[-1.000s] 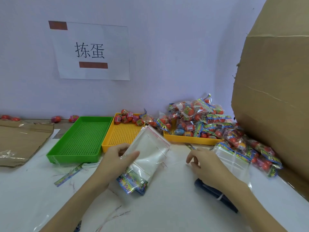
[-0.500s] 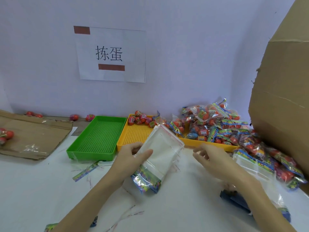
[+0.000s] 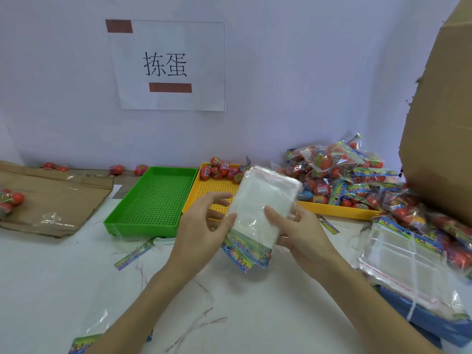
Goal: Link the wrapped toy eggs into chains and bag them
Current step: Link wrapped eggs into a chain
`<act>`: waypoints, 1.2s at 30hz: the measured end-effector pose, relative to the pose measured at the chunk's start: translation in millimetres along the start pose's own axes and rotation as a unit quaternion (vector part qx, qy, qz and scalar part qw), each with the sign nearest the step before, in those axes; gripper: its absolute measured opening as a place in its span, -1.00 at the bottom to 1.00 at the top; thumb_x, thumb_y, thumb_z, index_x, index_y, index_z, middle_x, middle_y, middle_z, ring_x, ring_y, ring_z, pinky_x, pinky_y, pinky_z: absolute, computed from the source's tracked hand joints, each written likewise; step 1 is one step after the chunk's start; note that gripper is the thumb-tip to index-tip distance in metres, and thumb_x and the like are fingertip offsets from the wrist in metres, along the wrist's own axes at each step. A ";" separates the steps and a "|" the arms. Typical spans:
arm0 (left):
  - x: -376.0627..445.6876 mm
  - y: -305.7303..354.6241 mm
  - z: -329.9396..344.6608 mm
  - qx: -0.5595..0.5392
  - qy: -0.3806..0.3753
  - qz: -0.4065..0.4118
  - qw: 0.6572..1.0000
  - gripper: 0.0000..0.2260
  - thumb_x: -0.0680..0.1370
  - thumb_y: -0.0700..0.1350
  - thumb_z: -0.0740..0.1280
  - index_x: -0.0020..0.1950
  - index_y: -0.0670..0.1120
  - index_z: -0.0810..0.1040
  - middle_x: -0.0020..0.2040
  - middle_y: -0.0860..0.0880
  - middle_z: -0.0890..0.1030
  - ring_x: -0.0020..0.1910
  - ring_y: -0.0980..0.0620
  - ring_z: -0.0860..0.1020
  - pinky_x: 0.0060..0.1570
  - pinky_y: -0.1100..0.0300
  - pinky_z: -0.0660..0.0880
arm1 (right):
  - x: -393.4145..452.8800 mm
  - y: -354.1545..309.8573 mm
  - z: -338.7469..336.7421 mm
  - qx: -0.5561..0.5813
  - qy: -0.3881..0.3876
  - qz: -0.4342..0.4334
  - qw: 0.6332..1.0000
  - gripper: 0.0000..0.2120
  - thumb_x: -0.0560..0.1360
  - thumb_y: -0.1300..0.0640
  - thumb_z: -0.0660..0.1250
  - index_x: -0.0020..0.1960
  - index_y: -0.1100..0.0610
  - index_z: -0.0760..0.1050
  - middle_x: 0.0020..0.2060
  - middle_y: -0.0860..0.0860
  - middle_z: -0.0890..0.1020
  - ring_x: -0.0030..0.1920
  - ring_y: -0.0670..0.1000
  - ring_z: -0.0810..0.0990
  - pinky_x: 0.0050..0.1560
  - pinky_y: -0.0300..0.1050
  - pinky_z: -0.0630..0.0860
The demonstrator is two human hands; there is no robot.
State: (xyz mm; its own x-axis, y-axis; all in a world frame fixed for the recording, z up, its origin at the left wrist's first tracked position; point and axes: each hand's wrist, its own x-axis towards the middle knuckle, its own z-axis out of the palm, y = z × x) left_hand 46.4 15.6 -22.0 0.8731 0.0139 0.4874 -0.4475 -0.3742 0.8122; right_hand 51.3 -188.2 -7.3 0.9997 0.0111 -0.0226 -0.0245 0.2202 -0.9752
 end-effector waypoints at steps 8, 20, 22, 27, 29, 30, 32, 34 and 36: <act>4.0 -3.8 -12.7 0.173 -0.056 0.231 0.956 -0.91 0.49 -0.29 0.56 -0.01 -0.22 0.75 0.05 -0.08 0.69 -0.01 0.02 0.67 0.09 0.27 0.57 | -1.7 -0.8 -8.4 -0.004 0.030 -0.013 0.999 -0.68 0.55 0.19 0.45 0.29 0.11 0.55 0.11 0.07 0.73 0.05 0.11 0.75 0.02 0.15 0.70; 2.7 -8.0 -13.9 0.169 -0.197 0.173 0.950 -0.95 0.66 -0.11 0.38 0.02 -0.04 0.53 0.03 0.08 0.42 -0.06 0.21 0.43 -0.02 0.26 0.45 | -0.1 -0.3 -15.2 0.003 -0.005 -0.005 1.000 -0.68 0.55 0.22 0.45 0.29 0.16 0.55 0.03 0.08 0.76 -0.02 0.10 0.76 -0.22 -0.09 0.67; 3.2 -8.0 -13.9 0.179 -0.210 0.182 0.944 -0.94 0.68 -0.12 0.34 0.02 -0.03 0.50 0.05 0.06 0.41 -0.02 0.21 0.43 0.00 0.25 0.44 | 0.6 -0.3 -15.4 0.002 0.002 0.001 1.000 -0.69 0.55 0.22 0.45 0.28 0.13 0.56 0.02 0.06 0.76 -0.03 0.08 0.76 -0.24 -0.10 0.66; 6.2 -10.8 -17.3 0.234 -0.223 0.197 0.926 -0.92 0.69 -0.20 0.28 0.01 -0.12 0.45 0.13 0.01 0.41 0.05 0.04 0.45 0.06 0.04 0.50 | 6.7 -5.7 -25.4 0.013 0.051 0.017 0.998 -0.70 0.55 0.23 0.45 0.27 0.15 0.57 0.04 0.07 0.75 -0.03 0.06 0.76 -0.27 -0.13 0.65; 6.1 -11.5 -18.4 0.234 -0.229 0.206 0.922 -0.91 0.70 -0.20 0.27 0.00 -0.14 0.44 0.14 0.01 0.41 0.07 0.08 0.42 0.08 0.11 0.47 | 9.6 -7.9 -30.8 0.044 0.066 0.029 0.996 -0.70 0.56 0.25 0.44 0.28 0.18 0.57 0.08 0.09 0.74 -0.03 0.06 0.76 -0.26 -0.13 0.65; 5.0 -11.4 -18.2 0.225 -0.238 0.206 0.922 -0.91 0.70 -0.20 0.27 0.00 -0.13 0.44 0.14 0.03 0.42 0.07 0.13 0.41 0.07 0.18 0.44 | 10.9 -8.9 -32.1 0.066 0.073 0.036 0.994 -0.71 0.56 0.26 0.43 0.28 0.20 0.57 0.09 0.11 0.74 -0.05 0.05 0.76 -0.26 -0.14 0.65; 1.8 -9.6 -17.2 0.198 -0.265 0.184 0.925 -0.92 0.69 -0.19 0.30 0.00 -0.09 0.45 0.12 0.06 0.44 0.00 0.22 0.41 0.00 0.27 0.40 | 13.0 -12.0 -34.2 0.126 0.089 0.043 0.987 -0.70 0.58 0.27 0.40 0.30 0.25 0.55 0.09 0.14 0.73 -0.09 0.02 0.76 -0.26 -0.15 0.65; -2.0 -6.9 -15.2 0.160 -0.296 0.142 0.931 -0.93 0.67 -0.18 0.35 0.00 -0.07 0.50 0.05 0.05 0.48 -0.09 0.14 0.47 -0.06 0.19 0.46 | 15.4 -16.2 -38.1 0.194 0.105 0.033 0.975 -0.68 0.60 0.27 0.37 0.34 0.29 0.51 0.06 0.14 0.73 -0.11 -0.01 0.76 -0.26 -0.15 0.66; -5.0 -3.2 -12.8 0.117 -0.326 0.097 0.933 -0.94 0.66 -0.16 0.38 0.00 -0.06 0.54 -0.01 0.03 0.54 -0.12 0.05 0.52 -0.04 0.00 0.53 | 16.3 -19.4 -43.3 0.219 0.116 0.021 0.968 -0.66 0.61 0.25 0.37 0.35 0.34 0.49 -0.03 0.12 0.74 -0.13 -0.04 0.75 -0.26 -0.18 0.65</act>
State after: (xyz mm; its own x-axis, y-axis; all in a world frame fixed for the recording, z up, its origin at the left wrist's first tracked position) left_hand 41.0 28.6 -23.0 0.7464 -0.6138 0.2572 -0.6215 -0.5047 0.5992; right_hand 68.4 -234.5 1.7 0.9707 -0.1794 -0.1595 -0.0149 0.6181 -0.7860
